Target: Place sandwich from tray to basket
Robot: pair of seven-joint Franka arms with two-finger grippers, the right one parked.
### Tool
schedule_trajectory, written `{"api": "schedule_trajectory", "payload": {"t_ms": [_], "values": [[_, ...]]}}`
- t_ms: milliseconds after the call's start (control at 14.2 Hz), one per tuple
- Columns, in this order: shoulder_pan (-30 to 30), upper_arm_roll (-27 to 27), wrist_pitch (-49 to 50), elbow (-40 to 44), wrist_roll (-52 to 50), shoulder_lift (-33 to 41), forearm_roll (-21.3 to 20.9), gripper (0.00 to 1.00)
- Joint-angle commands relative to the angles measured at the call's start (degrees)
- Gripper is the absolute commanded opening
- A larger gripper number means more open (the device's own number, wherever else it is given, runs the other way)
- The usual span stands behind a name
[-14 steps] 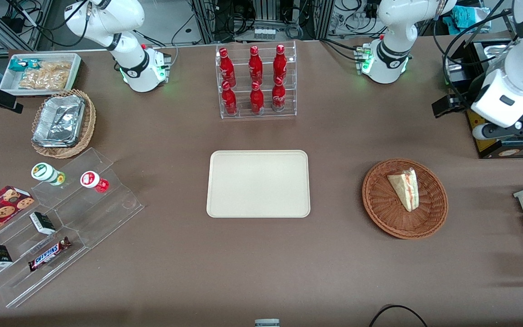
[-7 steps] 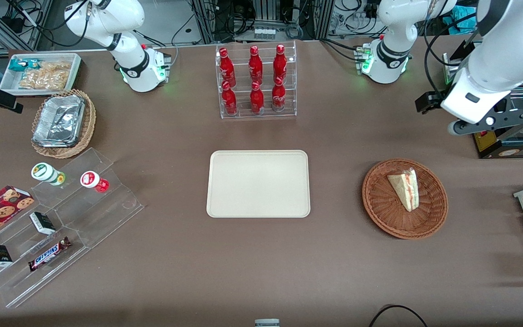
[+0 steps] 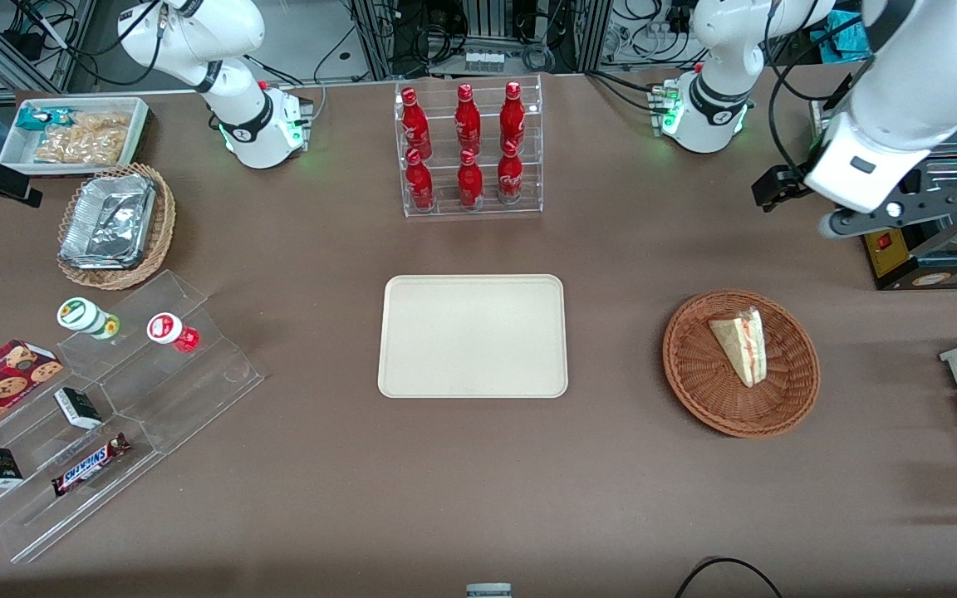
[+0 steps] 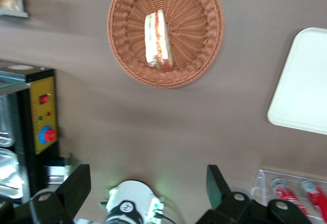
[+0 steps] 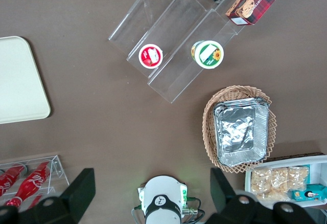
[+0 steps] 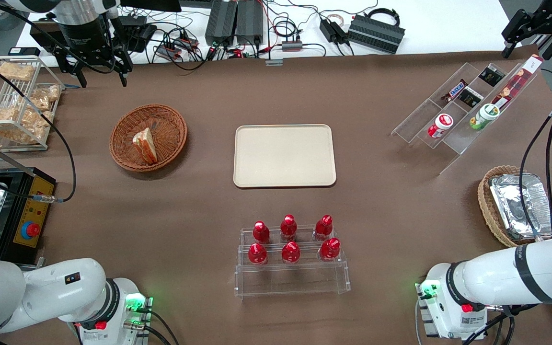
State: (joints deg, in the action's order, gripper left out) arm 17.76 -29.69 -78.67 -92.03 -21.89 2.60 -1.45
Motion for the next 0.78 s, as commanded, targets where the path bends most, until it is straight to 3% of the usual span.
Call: {"api": "schedule_trajectory", "payload": {"t_ms": [0,705], "values": [[4.3,0.2,-2.3,0.0,0.4,0.7,4.1,1.00],[5.3,2.5,-1.8,3.1,0.6,-0.7,1.4,1.00]]}}
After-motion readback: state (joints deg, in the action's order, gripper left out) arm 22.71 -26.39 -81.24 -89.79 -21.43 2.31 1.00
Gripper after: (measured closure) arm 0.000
